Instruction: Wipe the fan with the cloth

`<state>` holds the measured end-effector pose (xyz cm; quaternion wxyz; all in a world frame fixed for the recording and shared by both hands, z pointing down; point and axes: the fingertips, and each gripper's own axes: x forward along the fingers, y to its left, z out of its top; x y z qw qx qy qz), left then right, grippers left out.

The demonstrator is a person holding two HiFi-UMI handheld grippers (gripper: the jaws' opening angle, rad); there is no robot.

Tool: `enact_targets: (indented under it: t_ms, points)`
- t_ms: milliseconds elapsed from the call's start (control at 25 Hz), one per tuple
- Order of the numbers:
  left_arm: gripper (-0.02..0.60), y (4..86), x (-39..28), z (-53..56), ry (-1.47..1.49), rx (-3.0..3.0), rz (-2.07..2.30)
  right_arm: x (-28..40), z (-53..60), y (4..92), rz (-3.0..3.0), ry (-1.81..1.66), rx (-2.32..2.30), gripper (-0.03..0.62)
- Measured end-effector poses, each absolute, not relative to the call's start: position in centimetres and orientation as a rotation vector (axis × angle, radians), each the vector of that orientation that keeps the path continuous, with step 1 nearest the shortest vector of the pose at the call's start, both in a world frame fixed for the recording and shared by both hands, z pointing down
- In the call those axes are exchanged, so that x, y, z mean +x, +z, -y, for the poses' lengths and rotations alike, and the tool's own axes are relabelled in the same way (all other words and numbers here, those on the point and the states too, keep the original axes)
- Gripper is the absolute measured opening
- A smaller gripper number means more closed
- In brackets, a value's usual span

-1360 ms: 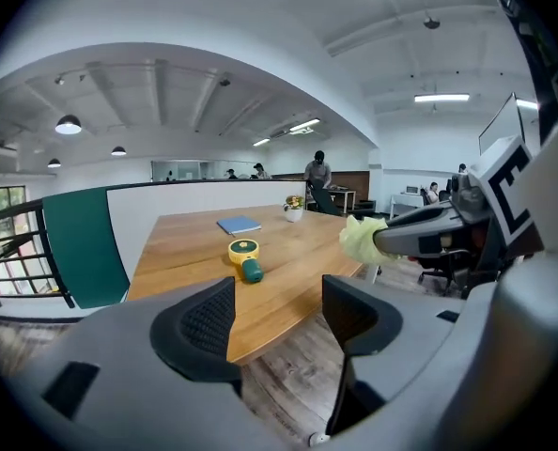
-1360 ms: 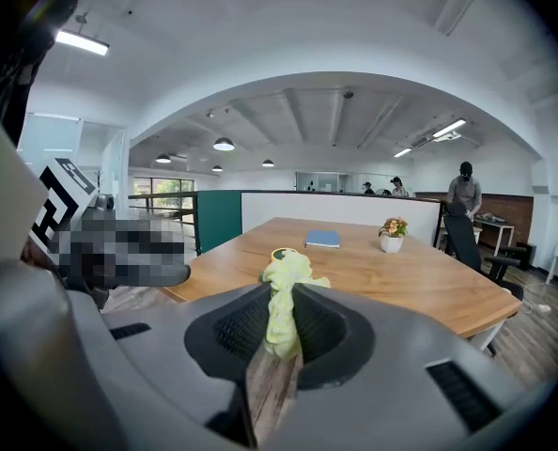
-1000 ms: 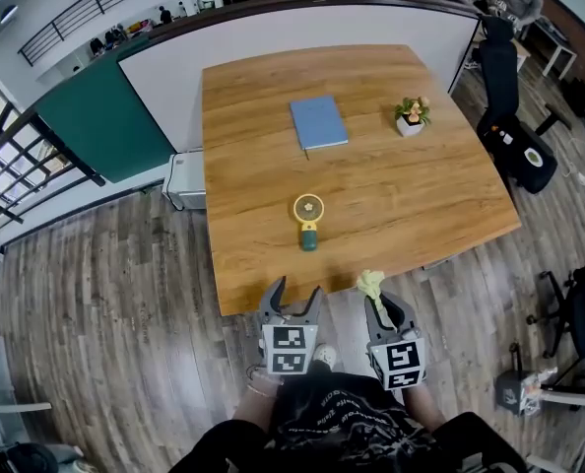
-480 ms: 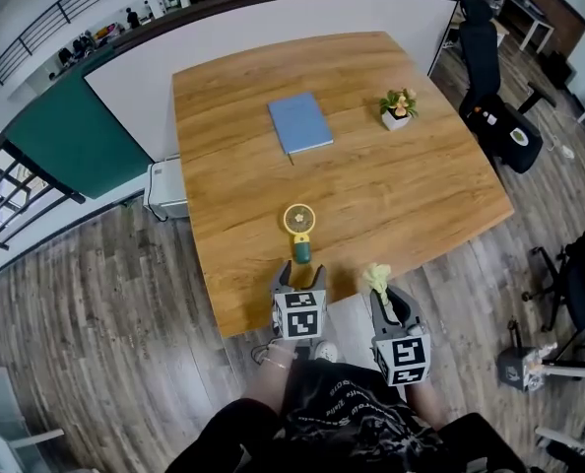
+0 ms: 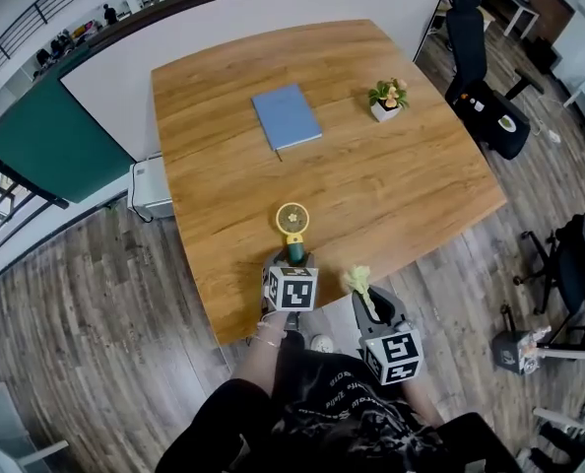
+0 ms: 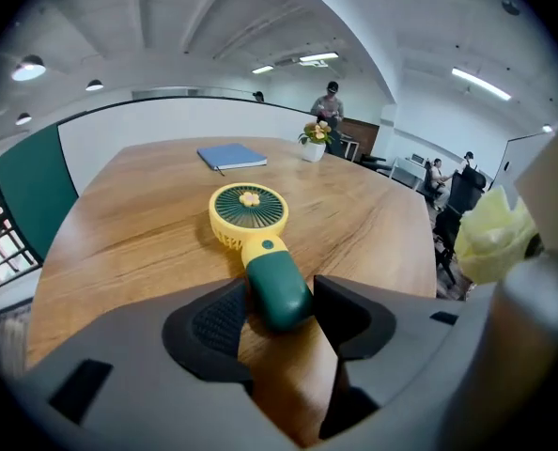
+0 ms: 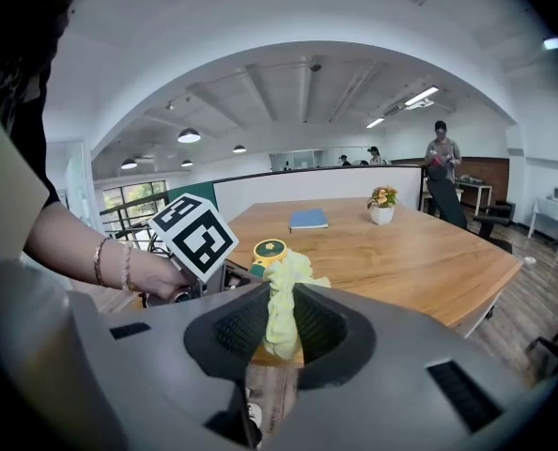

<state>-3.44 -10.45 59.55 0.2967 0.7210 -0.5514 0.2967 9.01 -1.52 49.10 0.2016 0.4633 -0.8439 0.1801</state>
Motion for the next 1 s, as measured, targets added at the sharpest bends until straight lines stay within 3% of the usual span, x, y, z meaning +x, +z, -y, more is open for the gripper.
enact_targets:
  t_ms: [40,520,1000]
  points:
    - [0.229,59.7,-3.4,10.3,0.816,1.935,1.439,9.0,1.8,49.2,2.356,0.527,1.305,0.083]
    - [0.21,59.9,-0.8,6.3,1.038,2.398,0.877,5.8,4.6,49.3,2.443,0.688,1.188,0.08]
    - [0.209,59.7,-1.0,4.5,1.058,2.486,0.627,-3.4,4.4,53.5,2.349,0.866,0.54,0.078]
